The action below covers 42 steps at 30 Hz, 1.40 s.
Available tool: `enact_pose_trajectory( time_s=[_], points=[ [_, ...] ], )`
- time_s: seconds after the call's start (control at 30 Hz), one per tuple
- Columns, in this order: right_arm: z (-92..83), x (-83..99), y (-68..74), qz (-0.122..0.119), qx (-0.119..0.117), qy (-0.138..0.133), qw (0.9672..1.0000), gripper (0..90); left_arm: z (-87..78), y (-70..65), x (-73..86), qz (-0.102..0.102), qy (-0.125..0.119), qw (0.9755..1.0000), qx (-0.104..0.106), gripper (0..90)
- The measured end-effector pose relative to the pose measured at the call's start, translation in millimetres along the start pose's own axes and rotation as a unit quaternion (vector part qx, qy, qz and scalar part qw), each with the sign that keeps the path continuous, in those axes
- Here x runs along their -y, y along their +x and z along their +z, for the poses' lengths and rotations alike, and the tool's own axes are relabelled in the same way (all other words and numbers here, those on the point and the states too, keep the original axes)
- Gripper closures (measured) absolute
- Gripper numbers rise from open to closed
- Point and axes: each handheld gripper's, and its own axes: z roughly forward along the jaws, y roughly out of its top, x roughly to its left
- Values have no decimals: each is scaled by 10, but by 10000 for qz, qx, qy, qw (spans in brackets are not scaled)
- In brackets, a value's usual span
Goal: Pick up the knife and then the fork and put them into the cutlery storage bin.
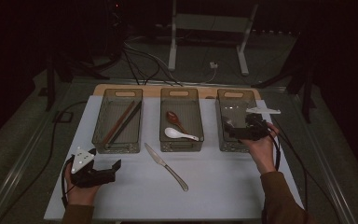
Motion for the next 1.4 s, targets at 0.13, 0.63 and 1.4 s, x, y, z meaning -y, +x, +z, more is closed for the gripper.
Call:
enact_pose_trajectory(
  time_s=[0.13, 0.63, 1.4],
  points=[
    [15, 9, 114, -107, -134, 71, 9998, 9, 2, 0, 0, -3, -5, 10000, 2, 6],
    [86, -2, 628, -550, -606, 177, 9965, 9, -2, 12, -1, -14, -6, 10000, 1, 6],
    [318, 138, 1238, -881, -1251, 350, 9876, 9, -17, 20, -5, -46, -89, 9999, 36, 6]
  ],
)
